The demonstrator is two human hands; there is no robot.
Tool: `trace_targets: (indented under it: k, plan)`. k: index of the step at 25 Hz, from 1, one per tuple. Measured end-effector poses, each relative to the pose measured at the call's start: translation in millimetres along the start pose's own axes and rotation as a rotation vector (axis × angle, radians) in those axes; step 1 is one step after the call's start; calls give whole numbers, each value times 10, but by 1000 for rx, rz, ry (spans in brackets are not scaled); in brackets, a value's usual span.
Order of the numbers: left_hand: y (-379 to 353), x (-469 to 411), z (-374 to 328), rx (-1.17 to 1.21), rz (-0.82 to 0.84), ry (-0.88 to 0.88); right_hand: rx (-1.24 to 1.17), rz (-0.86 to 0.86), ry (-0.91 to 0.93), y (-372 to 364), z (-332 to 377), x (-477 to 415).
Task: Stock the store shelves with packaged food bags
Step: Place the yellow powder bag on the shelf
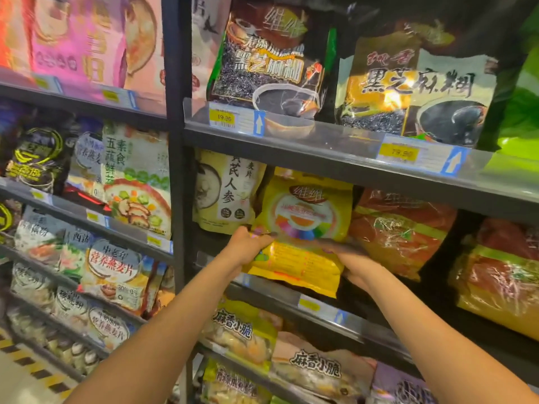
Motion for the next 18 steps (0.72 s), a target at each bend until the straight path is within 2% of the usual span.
trace_targets:
  k: [4,10,14,18]
  plan:
    - [10,-634,-2,-35,-19,2,8,3,97,-23,-19,-514]
    - [130,-1926,510,-209,-211,27,105,-92,125,43,-310,-1324]
    - [12,-1369,-35,-370,-214,-28,90,-107,170,33,-496,-1619]
    - [33,-1348,-49,-225,-224,-38,124,-148,190,31,-522,-1678]
Point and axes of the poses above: each hand's wrist, its own x-axis away from the middle knuckle, its own y-axis out of the back of the hand, z = x × y, the point moved 8 cm from there along -x, towards the middle knuckle, and after that the axes turned 9 degrees about y, right-handed, at the moved point
